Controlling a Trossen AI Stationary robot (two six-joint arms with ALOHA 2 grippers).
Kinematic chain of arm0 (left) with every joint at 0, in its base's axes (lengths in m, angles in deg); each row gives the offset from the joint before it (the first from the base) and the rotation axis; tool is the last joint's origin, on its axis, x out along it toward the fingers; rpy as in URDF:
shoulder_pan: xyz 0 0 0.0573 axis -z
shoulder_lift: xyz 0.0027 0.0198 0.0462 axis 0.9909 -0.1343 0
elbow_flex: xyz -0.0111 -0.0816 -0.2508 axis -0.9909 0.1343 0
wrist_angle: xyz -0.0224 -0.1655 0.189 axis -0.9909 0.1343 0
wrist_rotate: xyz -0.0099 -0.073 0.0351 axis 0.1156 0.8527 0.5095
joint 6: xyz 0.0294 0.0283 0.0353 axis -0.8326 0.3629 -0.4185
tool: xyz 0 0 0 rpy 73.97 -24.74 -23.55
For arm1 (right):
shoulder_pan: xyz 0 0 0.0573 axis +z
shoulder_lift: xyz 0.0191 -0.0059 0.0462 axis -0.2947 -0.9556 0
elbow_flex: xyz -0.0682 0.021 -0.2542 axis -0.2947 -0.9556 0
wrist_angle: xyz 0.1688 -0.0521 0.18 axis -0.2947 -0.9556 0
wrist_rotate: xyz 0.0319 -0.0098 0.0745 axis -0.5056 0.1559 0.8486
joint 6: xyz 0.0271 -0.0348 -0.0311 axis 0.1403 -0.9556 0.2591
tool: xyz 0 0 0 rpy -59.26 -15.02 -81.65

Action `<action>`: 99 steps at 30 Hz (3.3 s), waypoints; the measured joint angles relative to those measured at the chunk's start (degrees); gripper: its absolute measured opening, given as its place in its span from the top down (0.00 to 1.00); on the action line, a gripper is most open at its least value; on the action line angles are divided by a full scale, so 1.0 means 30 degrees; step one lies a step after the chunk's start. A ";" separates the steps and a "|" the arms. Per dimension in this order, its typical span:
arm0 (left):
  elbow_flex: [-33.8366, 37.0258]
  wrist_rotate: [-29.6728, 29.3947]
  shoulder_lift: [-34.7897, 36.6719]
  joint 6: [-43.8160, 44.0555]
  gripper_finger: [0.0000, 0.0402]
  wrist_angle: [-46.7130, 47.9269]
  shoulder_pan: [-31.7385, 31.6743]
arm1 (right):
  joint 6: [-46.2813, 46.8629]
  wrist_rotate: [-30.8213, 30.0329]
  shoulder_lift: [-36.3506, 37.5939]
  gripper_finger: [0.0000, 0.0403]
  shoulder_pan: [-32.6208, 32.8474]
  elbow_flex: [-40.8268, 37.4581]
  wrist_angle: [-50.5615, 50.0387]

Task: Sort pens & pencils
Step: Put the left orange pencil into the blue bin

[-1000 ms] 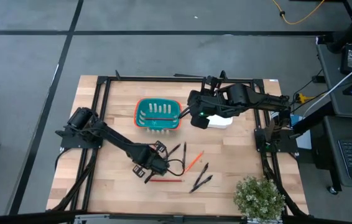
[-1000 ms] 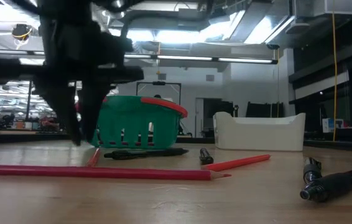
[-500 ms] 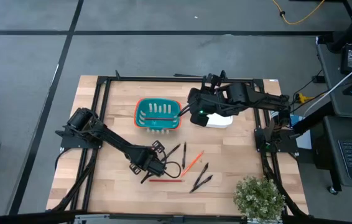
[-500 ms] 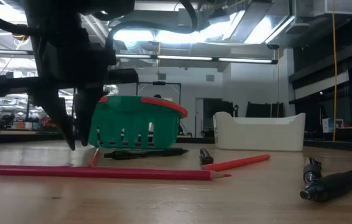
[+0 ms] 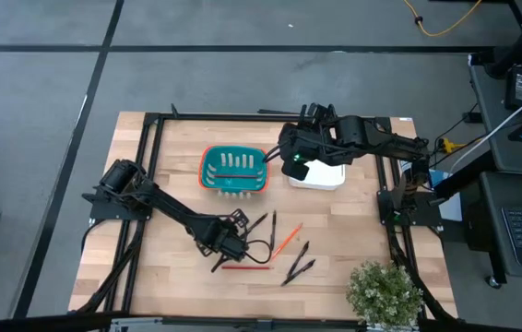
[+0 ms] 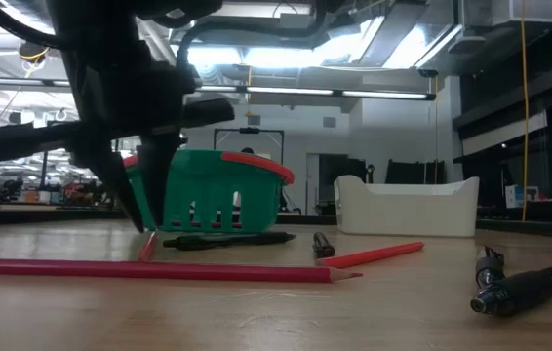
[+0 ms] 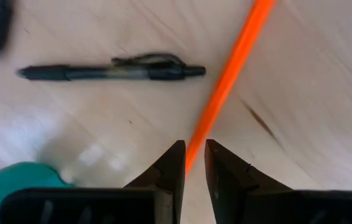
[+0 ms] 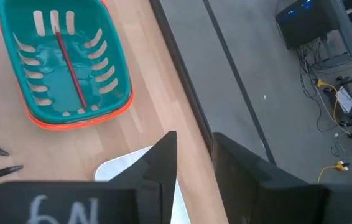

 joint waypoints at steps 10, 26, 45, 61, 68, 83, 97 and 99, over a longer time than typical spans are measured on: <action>0.0000 0.0001 0.0000 -0.0194 0.86 -0.0276 0.0002 | -0.0442 0.0140 0.0001 0.75 0.0003 0.0000 0.0412; 0.0000 0.0954 0.0000 -0.0187 0.86 -0.0308 -0.0165 | -0.1025 0.0211 0.0000 0.75 0.0003 0.0000 0.1188; 0.0163 0.2044 0.0013 -0.0589 0.86 -0.1349 -0.0637 | -0.1058 0.0197 0.0000 0.75 0.0003 0.0000 0.1295; 0.0976 0.2566 0.0073 -0.0750 0.86 -0.2427 -0.0639 | -0.1729 0.0202 0.0000 0.75 0.0010 0.0000 0.2047; 0.0984 0.2996 0.0073 -0.0172 0.86 -0.2434 -0.0653 | -0.1729 0.0200 0.0000 0.75 0.0010 0.0000 0.2177; 0.1005 0.2732 0.0036 0.0438 0.97 -0.2472 -0.0068 | -0.1825 0.0211 0.0002 0.75 0.0010 0.0000 0.2836; 0.0976 0.3322 0.0036 0.1411 0.97 -0.2517 0.0560 | -0.1874 0.0350 0.0000 0.75 0.0010 0.0000 0.3338; 0.0976 0.3288 0.0110 0.1748 0.97 -0.2424 0.0556 | -0.1873 0.0357 0.0002 0.75 0.0010 0.0000 0.3391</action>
